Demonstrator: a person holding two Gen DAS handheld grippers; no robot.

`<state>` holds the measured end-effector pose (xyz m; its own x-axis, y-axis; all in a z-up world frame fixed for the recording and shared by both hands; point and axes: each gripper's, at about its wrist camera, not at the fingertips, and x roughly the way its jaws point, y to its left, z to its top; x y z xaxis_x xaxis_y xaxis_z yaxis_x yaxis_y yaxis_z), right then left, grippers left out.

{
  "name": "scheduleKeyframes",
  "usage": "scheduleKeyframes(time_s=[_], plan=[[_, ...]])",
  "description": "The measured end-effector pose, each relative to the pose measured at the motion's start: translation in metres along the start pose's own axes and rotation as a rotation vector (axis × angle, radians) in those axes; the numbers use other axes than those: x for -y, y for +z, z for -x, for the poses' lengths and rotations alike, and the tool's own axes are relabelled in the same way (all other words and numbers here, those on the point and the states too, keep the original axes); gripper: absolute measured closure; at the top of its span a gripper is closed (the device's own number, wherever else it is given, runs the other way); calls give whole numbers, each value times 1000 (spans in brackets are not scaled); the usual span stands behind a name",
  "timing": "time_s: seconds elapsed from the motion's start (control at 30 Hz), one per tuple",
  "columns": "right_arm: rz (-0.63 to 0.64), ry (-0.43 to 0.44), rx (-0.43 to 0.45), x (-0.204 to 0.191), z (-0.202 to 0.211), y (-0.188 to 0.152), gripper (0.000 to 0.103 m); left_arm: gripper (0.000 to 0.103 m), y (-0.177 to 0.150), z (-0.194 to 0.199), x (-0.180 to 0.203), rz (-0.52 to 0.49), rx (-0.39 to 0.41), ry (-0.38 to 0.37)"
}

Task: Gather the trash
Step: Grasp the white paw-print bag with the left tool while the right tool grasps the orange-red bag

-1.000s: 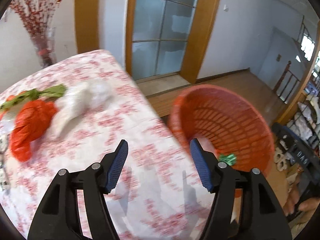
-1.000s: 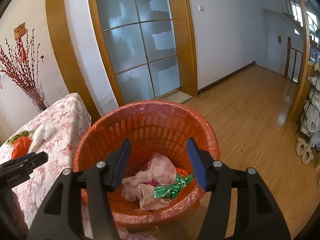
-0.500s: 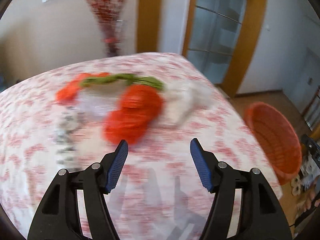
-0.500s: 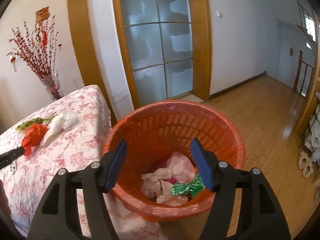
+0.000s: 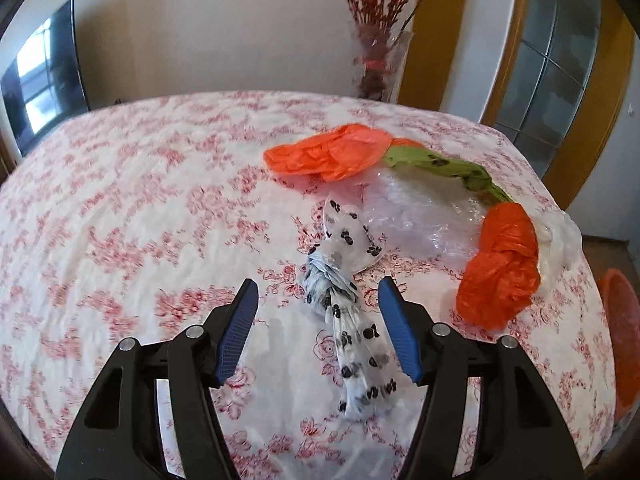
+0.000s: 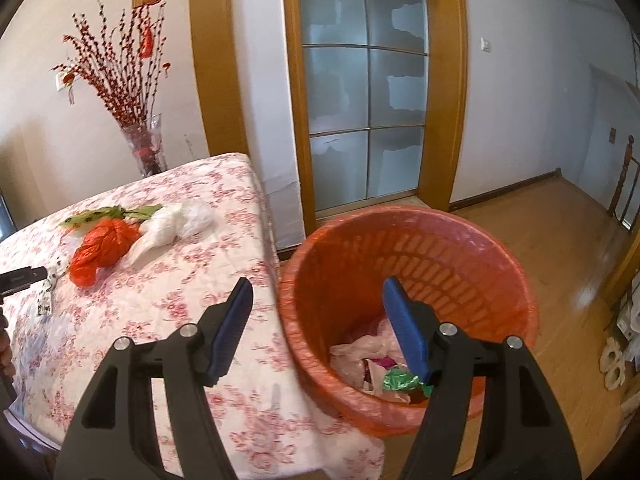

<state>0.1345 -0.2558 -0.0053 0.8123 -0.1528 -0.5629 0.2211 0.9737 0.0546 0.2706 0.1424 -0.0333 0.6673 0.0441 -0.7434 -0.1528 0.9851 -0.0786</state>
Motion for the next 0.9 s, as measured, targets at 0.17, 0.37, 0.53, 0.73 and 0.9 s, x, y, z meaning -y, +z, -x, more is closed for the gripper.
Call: scheduleKeyframes(time_s=[0.17, 0.37, 0.53, 0.73, 0.9], plan=[[32, 12, -3, -16, -1, 2, 37, 51, 4, -15, 4, 4, -22, -10], [74, 34, -4, -38, -1, 4, 37, 75, 6, -27, 1, 6, -38, 10], [96, 80, -8, -61, -2, 7, 37, 82, 5, -19, -12, 12, -25, -9], [133, 188, -19, -110, -6, 14, 37, 82, 5, 5, -43, 27, 36, 4], [178, 279, -41, -168, -19, 20, 37, 82, 8, 23, -73, 68, 67, 6]])
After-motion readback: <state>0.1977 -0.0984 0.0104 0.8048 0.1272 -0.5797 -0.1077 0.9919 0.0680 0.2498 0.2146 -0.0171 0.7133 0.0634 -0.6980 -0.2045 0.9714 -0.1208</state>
